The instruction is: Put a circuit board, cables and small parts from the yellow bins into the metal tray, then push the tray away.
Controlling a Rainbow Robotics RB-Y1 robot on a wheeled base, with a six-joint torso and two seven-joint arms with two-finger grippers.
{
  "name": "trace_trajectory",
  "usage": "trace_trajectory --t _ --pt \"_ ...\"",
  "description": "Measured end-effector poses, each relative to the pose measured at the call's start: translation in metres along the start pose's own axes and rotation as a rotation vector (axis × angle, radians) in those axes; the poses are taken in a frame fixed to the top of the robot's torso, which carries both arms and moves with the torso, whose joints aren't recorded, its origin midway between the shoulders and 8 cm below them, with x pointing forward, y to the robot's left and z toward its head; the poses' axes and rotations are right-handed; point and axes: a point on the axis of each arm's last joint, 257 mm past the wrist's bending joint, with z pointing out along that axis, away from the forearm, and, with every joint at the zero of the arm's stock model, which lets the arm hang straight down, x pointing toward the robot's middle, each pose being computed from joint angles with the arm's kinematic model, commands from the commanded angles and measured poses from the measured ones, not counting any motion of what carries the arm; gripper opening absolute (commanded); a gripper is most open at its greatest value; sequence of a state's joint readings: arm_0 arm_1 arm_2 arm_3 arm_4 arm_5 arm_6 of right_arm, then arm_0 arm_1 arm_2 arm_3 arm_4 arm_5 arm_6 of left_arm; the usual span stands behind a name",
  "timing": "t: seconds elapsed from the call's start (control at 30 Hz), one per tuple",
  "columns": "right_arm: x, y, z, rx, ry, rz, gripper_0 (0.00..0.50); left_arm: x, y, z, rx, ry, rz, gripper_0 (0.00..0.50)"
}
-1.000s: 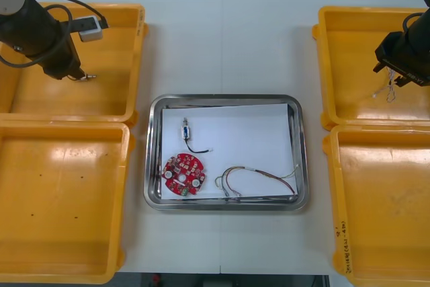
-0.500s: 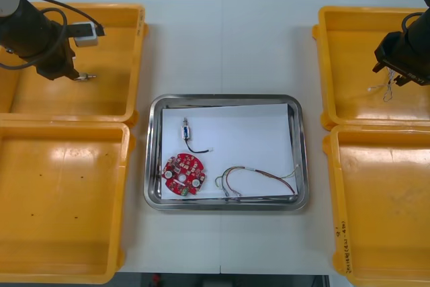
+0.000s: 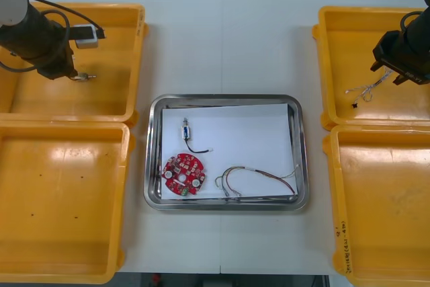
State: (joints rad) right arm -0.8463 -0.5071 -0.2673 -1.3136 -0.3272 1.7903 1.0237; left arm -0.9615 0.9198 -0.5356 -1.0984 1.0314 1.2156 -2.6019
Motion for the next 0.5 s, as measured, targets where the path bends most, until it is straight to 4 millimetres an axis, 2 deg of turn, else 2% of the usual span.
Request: trace_trajectory --t 0.23,0.5 --pt "-0.001 0.001 0.0 -0.004 -0.005 0.0 0.5 -0.009 -0.005 0.011 0.003 -0.004 0.006 0.5" --pt "-0.001 0.002 0.0 -0.007 -0.003 -0.001 0.5 -0.01 -0.012 0.023 0.017 0.001 -0.009 0.5"
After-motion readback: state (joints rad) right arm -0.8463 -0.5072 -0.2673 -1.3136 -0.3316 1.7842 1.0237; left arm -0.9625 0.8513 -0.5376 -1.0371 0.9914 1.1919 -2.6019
